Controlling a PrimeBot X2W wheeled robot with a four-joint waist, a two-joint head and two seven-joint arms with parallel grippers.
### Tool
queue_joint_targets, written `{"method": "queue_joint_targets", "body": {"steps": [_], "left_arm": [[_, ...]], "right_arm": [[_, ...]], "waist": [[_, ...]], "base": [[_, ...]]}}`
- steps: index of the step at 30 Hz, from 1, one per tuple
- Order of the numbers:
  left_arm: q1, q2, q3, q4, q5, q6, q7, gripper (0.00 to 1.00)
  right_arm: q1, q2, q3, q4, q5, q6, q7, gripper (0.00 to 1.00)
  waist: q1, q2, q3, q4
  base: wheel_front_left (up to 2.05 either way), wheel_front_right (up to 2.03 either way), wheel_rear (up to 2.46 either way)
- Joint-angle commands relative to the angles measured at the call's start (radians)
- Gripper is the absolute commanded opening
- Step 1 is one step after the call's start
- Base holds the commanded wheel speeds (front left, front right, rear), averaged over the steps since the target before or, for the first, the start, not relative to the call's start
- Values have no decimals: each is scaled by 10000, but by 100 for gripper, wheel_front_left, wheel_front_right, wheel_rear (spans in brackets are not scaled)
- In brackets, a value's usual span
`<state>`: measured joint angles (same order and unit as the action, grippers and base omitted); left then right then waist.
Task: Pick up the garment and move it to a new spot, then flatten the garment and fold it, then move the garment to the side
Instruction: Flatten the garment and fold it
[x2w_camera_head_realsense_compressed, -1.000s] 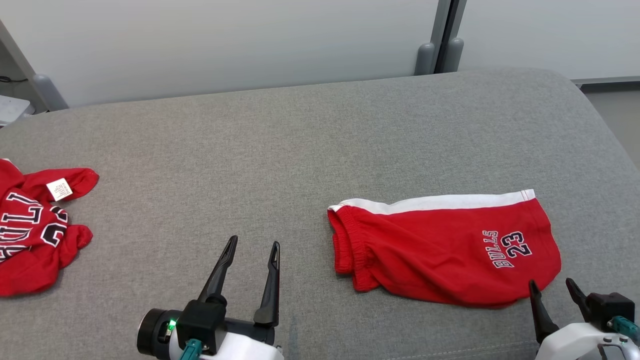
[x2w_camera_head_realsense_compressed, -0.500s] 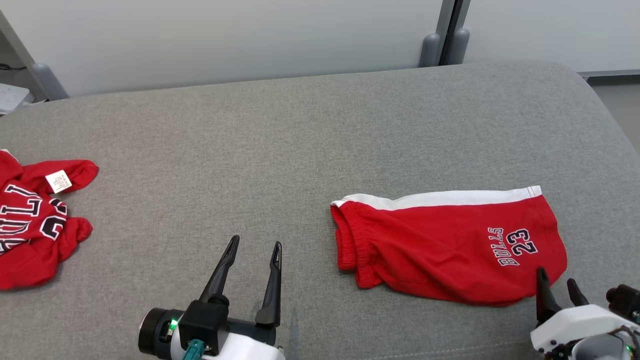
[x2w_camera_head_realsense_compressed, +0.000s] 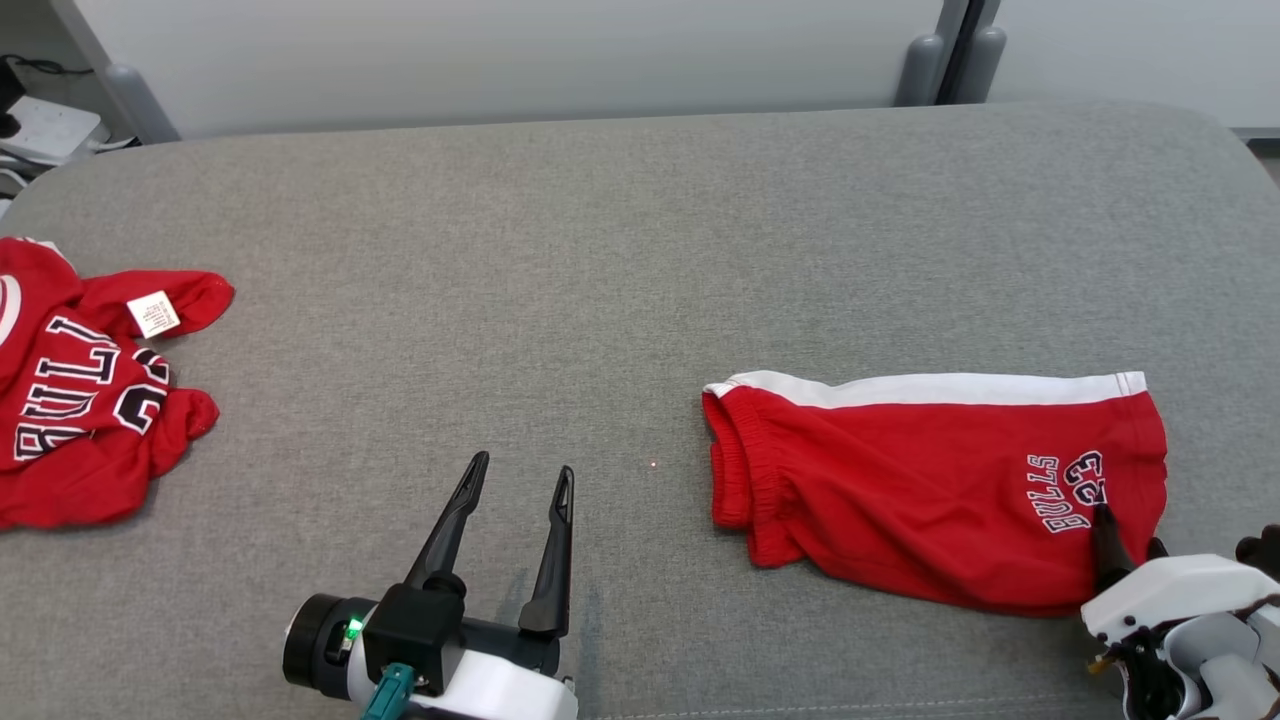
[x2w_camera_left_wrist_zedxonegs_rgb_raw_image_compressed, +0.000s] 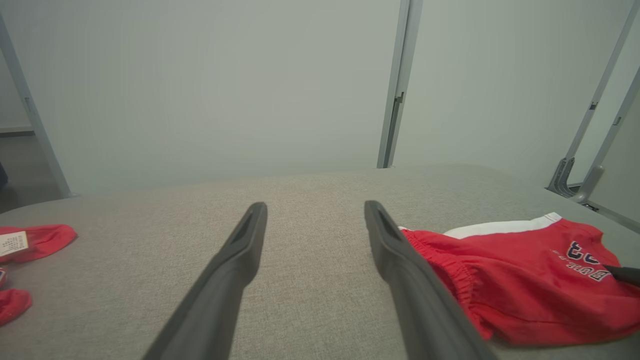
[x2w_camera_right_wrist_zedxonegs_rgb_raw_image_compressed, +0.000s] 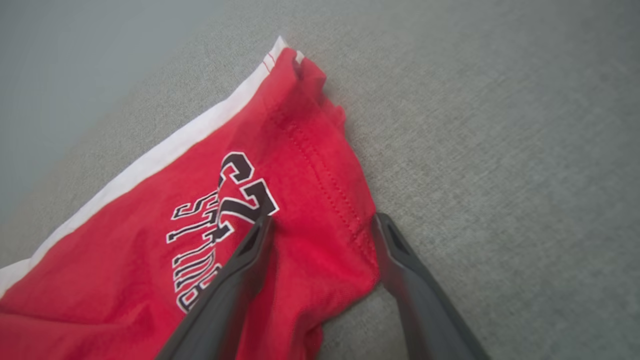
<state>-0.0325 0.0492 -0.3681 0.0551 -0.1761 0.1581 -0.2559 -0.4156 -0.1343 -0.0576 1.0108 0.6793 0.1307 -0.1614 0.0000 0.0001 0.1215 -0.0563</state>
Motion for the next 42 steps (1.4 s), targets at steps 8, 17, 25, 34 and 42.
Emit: {"method": "queue_joint_targets", "body": {"steps": [8,17,25,34,42], "left_arm": [[-590,10,285,-265,-47,-29,-59,100],[-533,10,275,-280,-198,66,-59,100],[-488,10,244,-267,-308,123,-59,100],[-351,10,162,-207,-377,151,-59,100],[-220,10,122,-123,-333,140,-59,100]], "right_arm": [[-748,-272,911,635,401,0,-227,0],[-753,-611,1851,174,456,0,-759,0],[-330,-672,2599,-1523,763,0,-947,0],[408,-557,3393,-3803,710,0,-971,0],[1017,-83,3760,-5366,326,0,-386,0]], "waist": [[0,-1,184,299],[0,-1,56,308],[0,-1,-59,445],[0,-1,-275,890],[0,-1,-443,1320]], "base": [[0,0,0],[0,0,0],[0,0,0],[0,0,0],[0,0,0]]}}
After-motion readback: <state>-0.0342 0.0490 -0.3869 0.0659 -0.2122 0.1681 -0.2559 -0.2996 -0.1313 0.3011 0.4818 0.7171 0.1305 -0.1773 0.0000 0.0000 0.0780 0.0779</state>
